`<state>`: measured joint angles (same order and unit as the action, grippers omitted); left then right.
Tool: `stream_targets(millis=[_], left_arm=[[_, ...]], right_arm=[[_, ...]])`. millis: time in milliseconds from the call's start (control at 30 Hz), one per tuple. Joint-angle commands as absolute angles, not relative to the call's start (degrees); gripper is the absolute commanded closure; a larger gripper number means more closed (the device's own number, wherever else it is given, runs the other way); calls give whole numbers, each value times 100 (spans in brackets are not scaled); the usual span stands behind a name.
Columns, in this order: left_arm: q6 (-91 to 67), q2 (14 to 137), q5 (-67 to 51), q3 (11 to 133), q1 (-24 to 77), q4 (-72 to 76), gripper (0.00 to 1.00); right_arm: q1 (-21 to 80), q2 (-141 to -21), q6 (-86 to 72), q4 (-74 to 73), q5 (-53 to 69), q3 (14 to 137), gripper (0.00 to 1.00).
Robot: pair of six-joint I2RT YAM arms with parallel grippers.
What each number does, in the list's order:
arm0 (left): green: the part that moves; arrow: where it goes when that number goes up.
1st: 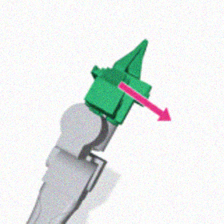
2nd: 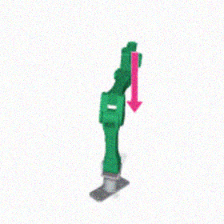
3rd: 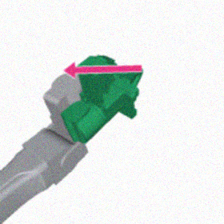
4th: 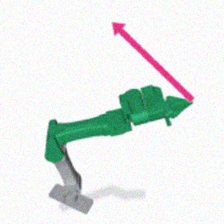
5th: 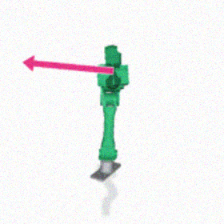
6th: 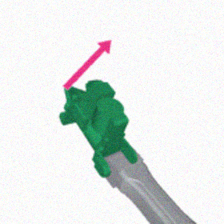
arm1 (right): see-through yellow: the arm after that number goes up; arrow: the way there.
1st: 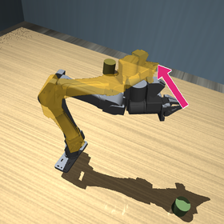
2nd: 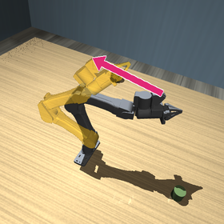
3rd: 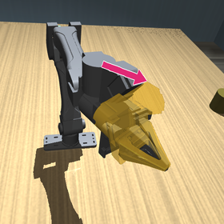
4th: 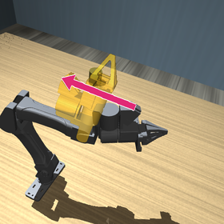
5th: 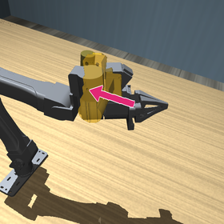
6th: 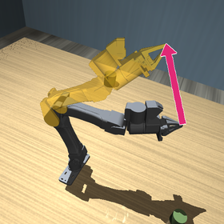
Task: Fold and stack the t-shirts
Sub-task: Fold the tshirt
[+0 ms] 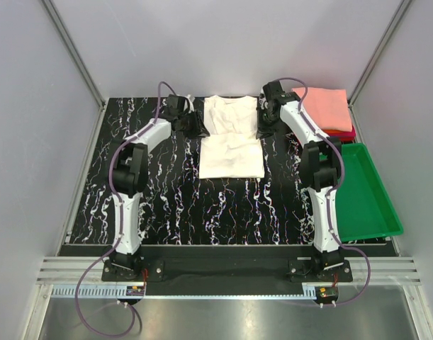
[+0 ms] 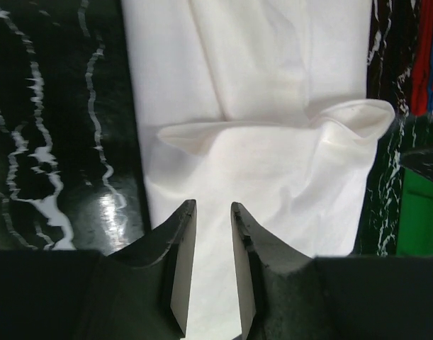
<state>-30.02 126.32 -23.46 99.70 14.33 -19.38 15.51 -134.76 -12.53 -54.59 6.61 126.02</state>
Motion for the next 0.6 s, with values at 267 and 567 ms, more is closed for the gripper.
stream_targets(millis=[267,567], left_arm=[[-2822,13368,-2532,10748,1477,-1520,70],[-2751,13904,-1872,11215,1389,-1907,74]], right_arm=[[1451,-14113,-1292,-4992,1020,13007,77],[1099,-14827,-1538,-5010,896,13763,77]])
